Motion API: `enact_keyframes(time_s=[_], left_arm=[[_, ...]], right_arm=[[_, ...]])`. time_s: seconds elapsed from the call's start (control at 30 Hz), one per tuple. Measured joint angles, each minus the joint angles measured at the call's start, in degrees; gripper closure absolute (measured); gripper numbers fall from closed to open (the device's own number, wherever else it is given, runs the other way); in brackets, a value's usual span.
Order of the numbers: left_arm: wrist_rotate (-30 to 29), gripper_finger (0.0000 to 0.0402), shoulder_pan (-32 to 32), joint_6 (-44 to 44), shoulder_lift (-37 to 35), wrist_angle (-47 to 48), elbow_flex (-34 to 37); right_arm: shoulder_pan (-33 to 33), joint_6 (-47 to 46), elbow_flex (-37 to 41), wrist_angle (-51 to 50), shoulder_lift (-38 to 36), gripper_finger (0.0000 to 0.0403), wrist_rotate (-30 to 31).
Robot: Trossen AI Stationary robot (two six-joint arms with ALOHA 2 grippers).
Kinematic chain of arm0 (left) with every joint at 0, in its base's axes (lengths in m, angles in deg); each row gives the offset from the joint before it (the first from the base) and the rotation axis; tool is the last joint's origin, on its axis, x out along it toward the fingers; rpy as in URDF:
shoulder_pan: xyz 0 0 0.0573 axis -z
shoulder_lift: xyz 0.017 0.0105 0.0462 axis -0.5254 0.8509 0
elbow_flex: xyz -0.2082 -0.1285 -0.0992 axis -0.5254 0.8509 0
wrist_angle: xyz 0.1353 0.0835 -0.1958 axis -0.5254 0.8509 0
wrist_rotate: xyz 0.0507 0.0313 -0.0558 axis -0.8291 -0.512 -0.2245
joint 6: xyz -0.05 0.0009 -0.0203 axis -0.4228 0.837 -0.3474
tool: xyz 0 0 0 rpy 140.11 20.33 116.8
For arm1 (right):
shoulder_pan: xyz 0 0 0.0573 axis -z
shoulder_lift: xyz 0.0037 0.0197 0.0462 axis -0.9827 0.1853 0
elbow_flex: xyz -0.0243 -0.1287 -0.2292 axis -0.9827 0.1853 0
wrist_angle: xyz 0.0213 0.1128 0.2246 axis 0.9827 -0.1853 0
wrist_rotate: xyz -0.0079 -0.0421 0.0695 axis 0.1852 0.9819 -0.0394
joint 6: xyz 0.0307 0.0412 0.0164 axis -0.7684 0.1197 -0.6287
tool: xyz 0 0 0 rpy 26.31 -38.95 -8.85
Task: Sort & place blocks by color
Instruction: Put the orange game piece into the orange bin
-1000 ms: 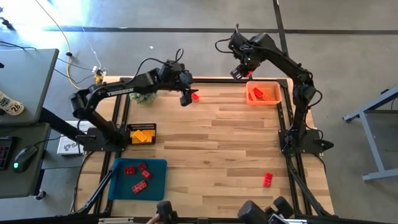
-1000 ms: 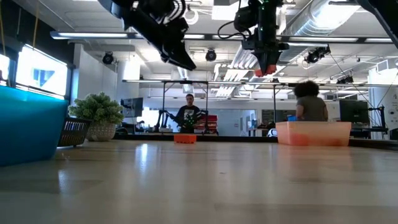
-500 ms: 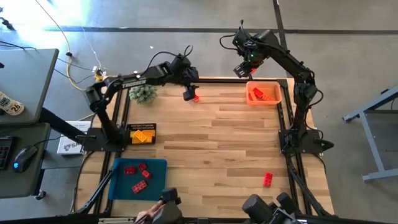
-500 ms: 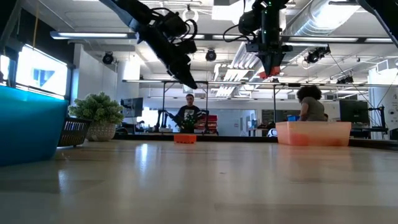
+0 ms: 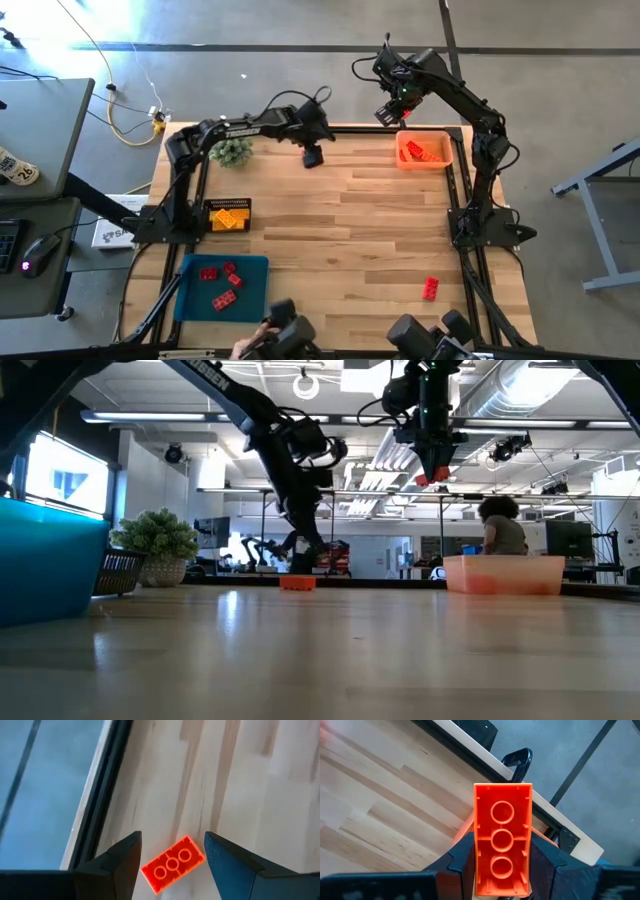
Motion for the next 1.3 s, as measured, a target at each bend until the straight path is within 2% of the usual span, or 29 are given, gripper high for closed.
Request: enact_keyframes(time_s=[0.3,0.53,0.8,0.97,1.3], left_arm=[[-3.7,0.0198,2.6,6.2,1.3,1.7,0.0],[-8.0,0.0198,2.5,1.2,2.2,1.3,0.0],[-10.1,0.0202,3.0,-5.8,4.1,-0.5,0.0],[-11.4,0.0233,3.1,-6.9,4.9,0.0,0.0],[-10.0,0.0333,2.0,-8.3,5.2,0.1,0.0]], right_arm=[[-1.4,0.5,0.0,0.0,0.0,0.0289,0.0],[-3.0,1.0,0.0,0.0,0.0,0.0289,0.0],[-3.8,1.1,0.0,0.0,0.0,0.0289,0.0],[-3.8,1.1,0.0,0.0,0.0,0.0289,0.0],[-3.8,1.1,0.0,0.0,0.0,0.0289,-0.1]])
